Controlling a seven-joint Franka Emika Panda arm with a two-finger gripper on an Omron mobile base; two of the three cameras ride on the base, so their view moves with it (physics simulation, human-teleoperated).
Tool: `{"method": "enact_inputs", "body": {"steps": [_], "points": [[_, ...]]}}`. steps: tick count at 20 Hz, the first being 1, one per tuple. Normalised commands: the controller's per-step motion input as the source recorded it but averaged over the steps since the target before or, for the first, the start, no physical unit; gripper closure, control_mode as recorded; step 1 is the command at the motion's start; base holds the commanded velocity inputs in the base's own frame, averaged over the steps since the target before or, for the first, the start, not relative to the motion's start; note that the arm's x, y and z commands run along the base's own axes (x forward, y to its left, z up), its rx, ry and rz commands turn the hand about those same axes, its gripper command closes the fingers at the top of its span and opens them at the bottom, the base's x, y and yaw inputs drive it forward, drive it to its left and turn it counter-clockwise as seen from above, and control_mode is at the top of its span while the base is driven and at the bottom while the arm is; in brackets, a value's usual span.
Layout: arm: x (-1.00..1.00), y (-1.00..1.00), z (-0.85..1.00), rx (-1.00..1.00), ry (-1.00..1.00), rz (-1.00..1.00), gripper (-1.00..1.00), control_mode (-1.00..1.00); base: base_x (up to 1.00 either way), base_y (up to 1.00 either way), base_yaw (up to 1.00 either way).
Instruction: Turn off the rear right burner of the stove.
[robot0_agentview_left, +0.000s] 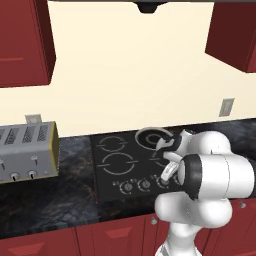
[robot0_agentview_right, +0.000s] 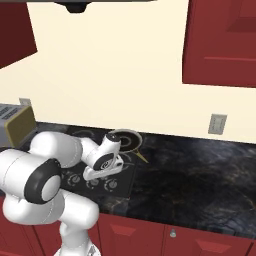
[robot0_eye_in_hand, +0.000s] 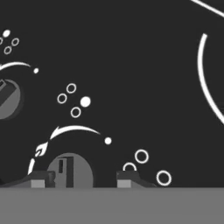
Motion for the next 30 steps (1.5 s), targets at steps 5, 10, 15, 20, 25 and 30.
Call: {"method": "enact_inputs", "body": {"steps": [5, 10, 15, 20, 25, 30], "points": [[-0.13, 0.29, -0.24, 0.00, 0.36, -0.75, 1.00, -1.00, 0.00, 0.00, 0.00], [-0.45, 0.50, -0.37, -0.01, 0.24, -0.71, 1.00, -1.00, 0.00, 0.00, 0.00], [-0.71, 0.52, -0.55, -0.07, 0.07, -0.71, 1.00, -1.00, 0.00, 0.00, 0.00], [-0.30, 0.41, -0.57, -0.09, 0.15, -0.75, 1.00, -1.00, 0.00, 0.00, 0.00], [-0.24, 0.48, -0.53, -0.07, 0.22, -0.74, 1.00, -1.00, 0.00, 0.00, 0.00], [-0.42, 0.47, -0.67, -0.06, 0.13, -0.68, 1.00, -1.00, 0.00, 0.00, 0.00]]}}
